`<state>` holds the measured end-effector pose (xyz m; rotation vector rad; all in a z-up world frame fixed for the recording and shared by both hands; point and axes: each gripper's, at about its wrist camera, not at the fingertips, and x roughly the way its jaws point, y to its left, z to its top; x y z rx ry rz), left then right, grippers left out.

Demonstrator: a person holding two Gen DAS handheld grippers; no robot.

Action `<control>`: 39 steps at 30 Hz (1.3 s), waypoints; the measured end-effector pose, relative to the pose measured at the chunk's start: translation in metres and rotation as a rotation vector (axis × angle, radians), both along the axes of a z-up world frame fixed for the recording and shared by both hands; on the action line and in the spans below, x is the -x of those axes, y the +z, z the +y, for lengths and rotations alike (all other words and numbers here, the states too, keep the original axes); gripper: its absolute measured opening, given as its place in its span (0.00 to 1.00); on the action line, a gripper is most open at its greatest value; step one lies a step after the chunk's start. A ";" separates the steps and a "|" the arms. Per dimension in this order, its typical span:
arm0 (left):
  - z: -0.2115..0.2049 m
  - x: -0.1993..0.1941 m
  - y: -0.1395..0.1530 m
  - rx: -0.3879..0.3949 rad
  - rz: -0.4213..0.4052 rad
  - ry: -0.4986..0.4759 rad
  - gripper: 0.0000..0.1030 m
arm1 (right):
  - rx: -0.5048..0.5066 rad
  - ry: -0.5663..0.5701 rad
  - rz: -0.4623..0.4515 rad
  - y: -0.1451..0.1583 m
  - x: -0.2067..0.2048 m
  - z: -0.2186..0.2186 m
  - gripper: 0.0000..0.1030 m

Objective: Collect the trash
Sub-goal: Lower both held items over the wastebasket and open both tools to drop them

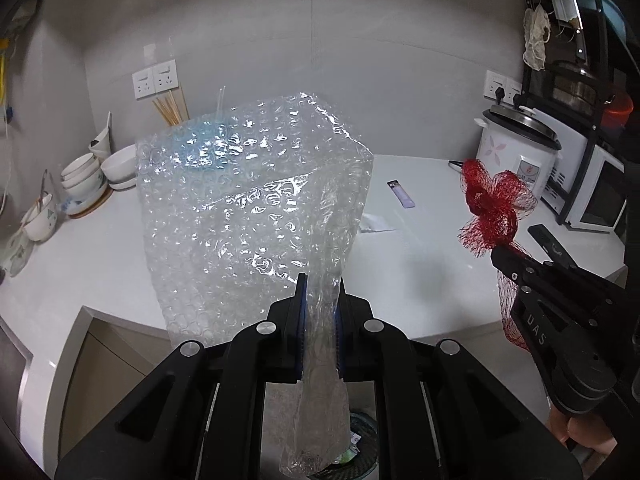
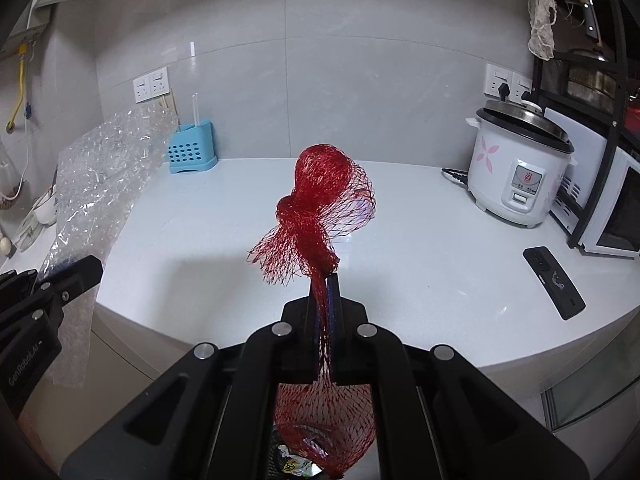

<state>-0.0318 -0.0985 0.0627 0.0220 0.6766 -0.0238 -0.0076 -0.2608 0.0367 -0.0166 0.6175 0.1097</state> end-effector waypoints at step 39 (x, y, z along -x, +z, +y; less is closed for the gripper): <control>0.020 0.113 -0.302 0.049 0.191 0.003 0.10 | 0.006 0.018 0.163 -0.289 0.130 0.034 0.02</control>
